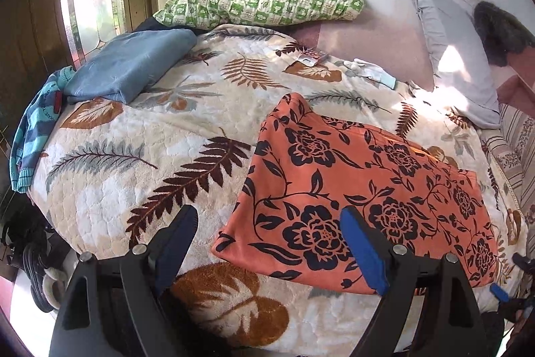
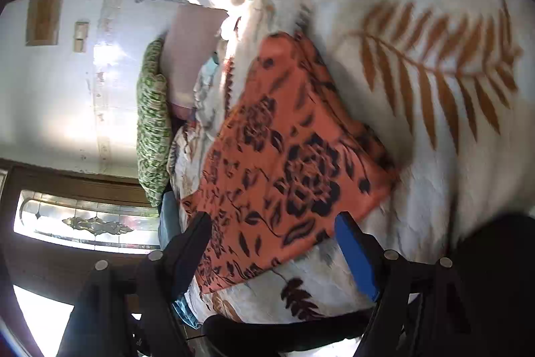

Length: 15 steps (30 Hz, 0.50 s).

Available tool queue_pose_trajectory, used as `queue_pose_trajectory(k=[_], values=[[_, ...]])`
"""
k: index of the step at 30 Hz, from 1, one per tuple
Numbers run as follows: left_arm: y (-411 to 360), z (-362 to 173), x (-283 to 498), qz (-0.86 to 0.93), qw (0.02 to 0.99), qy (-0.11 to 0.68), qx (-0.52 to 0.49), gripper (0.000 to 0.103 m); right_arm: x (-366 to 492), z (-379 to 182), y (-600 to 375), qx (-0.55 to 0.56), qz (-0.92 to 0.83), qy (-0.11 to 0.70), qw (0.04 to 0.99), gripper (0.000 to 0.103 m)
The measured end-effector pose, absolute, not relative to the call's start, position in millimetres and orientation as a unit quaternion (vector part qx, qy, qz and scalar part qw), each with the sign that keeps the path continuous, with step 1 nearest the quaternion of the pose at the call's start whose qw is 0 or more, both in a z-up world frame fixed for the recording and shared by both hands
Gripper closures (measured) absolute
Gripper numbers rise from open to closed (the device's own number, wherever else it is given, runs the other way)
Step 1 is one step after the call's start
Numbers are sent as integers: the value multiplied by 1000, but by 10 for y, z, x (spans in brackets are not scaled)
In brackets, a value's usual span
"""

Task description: Fold small clothes

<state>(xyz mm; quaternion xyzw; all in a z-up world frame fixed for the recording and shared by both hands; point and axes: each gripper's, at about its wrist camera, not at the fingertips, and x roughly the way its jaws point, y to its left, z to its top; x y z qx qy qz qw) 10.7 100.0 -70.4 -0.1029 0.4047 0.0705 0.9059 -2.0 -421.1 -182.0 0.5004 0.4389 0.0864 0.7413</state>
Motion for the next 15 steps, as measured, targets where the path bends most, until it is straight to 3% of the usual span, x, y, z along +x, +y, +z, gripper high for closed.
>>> queue_pose_trajectory(k=[4, 15], values=[[961, -641, 63, 64, 909, 401, -91, 15, 29, -2120, -4246, 541, 60, 446, 711, 24], [635, -793, 326, 39, 897, 435, -66, 15, 179, -2164, -4396, 558, 45, 419, 715, 26]])
